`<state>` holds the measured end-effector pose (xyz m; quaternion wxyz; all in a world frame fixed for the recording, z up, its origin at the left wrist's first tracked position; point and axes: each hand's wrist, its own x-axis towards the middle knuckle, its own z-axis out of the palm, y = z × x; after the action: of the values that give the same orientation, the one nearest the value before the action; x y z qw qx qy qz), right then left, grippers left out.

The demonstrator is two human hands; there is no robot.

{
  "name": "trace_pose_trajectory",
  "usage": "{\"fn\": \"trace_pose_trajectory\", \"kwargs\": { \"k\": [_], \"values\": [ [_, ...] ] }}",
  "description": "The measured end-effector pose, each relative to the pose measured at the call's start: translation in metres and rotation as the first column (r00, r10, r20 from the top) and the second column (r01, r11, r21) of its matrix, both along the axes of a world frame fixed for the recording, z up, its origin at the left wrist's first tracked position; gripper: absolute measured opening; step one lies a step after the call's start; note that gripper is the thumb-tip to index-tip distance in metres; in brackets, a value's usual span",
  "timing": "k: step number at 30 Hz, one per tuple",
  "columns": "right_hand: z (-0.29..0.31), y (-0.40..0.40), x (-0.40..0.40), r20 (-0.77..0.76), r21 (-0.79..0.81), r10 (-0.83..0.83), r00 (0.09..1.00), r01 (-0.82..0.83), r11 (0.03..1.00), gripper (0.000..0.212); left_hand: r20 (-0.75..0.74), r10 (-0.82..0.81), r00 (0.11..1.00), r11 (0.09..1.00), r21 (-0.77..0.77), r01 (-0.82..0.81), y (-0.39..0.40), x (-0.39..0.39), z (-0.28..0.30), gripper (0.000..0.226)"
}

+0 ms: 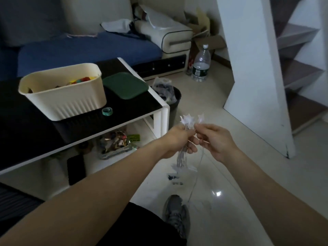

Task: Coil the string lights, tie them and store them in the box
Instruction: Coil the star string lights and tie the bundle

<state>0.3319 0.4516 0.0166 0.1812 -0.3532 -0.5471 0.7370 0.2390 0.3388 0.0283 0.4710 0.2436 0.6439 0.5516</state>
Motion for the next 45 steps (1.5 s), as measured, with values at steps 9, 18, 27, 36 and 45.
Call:
{"fn": "trace_pose_trajectory", "kwargs": {
  "k": [9,18,27,36,45],
  "values": [
    [-0.018,0.020,0.057,0.140,0.361,0.075,0.987,-0.121,0.925,0.015,0.070,0.068,0.995,0.997,0.023,-0.070,0.028,0.047,-0.042,0.021],
    [-0.034,0.022,0.086,0.137,0.293,-0.034,0.990,-0.008,0.956,0.026,0.000,0.110,0.994,0.994,0.004,-0.110,0.047,0.078,-0.060,0.019],
    [-0.068,0.025,0.125,0.472,0.502,-0.006,0.882,-0.263,0.824,0.022,0.106,0.190,0.976,0.979,0.047,-0.196,0.056,0.082,-0.054,0.014],
    [-0.147,0.005,0.160,0.681,0.526,-0.158,0.715,-0.328,0.785,0.024,0.175,0.116,0.978,0.992,0.025,-0.122,0.041,0.091,-0.062,0.021],
    [-0.187,0.003,0.219,0.844,0.144,-0.023,0.536,-0.184,0.972,0.040,0.173,0.235,0.957,0.970,0.020,-0.242,0.046,0.079,-0.062,0.021]
  ]
}}
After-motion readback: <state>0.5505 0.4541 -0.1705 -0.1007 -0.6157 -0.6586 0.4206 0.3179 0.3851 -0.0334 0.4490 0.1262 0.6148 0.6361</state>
